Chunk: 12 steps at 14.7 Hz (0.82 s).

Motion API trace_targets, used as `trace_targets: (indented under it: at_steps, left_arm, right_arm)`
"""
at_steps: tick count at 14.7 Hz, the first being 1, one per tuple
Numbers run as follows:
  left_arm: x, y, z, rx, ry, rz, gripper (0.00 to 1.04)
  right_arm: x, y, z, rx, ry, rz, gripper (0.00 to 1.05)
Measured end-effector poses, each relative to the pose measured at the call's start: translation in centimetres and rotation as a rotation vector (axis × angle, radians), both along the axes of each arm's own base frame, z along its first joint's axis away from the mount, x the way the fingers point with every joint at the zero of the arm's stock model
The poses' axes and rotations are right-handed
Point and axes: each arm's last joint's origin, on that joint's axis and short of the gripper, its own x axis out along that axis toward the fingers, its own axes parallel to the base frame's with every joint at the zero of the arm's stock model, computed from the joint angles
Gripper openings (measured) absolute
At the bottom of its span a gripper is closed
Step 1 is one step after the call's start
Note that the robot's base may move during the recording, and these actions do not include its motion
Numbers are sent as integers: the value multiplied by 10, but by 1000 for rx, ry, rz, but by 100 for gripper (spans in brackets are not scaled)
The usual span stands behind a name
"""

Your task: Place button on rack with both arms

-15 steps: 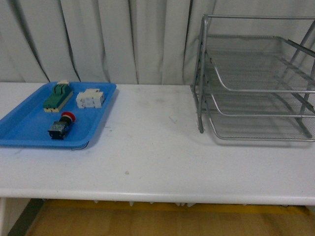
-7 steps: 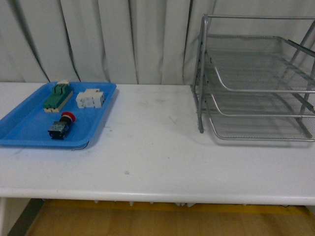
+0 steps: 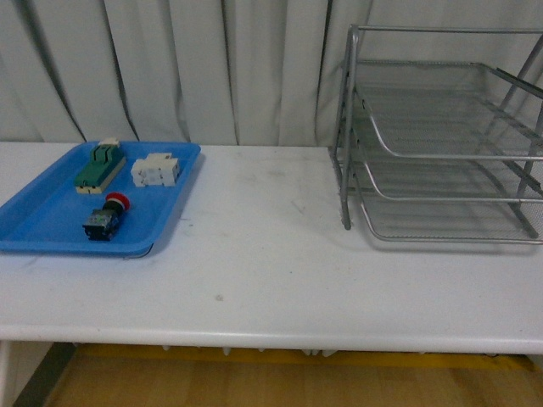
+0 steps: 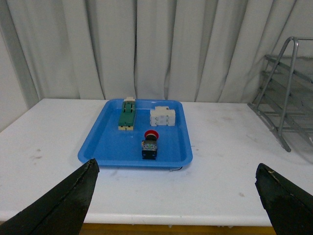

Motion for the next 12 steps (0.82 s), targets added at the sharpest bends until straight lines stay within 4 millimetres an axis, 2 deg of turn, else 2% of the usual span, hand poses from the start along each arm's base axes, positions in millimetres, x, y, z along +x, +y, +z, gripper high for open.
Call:
trace_targets:
  at_steps: [12]
  left_arm:
    - [0,0,0,0,0,0,98]
  right_arm:
    - [0,0,0,0,0,0,98]
